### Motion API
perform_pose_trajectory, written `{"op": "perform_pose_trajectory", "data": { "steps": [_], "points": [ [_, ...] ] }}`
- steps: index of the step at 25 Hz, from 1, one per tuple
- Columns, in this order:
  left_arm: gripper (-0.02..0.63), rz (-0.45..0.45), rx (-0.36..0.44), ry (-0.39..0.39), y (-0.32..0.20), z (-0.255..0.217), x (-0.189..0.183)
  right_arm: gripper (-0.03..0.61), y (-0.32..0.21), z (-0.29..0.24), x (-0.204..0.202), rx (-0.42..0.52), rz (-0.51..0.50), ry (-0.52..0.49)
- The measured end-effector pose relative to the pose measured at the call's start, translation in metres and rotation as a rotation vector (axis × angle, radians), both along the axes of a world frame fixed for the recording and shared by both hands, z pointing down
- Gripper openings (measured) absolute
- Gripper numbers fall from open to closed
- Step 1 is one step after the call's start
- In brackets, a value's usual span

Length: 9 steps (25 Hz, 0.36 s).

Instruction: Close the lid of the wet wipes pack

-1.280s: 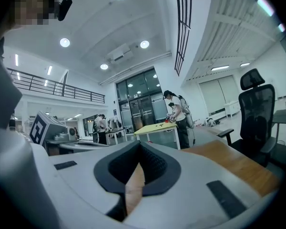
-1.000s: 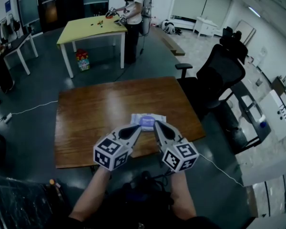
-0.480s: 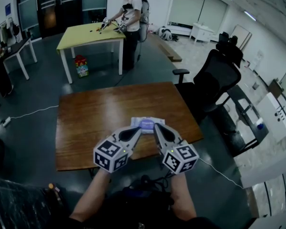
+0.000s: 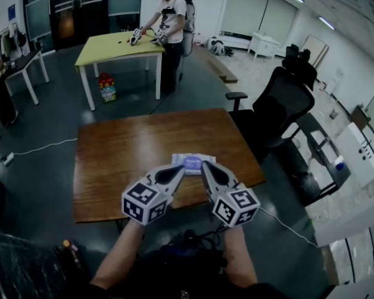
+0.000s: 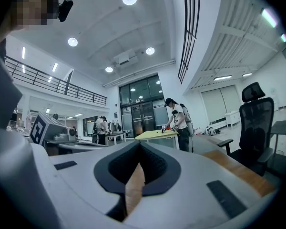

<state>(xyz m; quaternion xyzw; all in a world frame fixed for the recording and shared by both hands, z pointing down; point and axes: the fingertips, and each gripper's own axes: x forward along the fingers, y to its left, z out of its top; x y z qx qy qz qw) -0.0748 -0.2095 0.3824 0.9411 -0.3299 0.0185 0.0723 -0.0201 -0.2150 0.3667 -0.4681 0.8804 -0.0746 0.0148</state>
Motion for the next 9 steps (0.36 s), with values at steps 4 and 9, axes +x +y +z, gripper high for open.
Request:
{"op": "perform_pose_trajectory", "data": {
  "steps": [4, 9],
  "points": [
    [-0.006, 0.001, -0.003, -0.005, 0.0016, 0.0001, -0.0005, 0.008, 0.0012, -0.0002, -0.0015, -0.003, -0.004, 0.004],
    [-0.005, 0.002, -0.006, -0.006, 0.0001, 0.0049, -0.0034, 0.008, -0.0004, 0.0019, -0.0049, 0.001, -0.005, 0.007]
  ]
}}
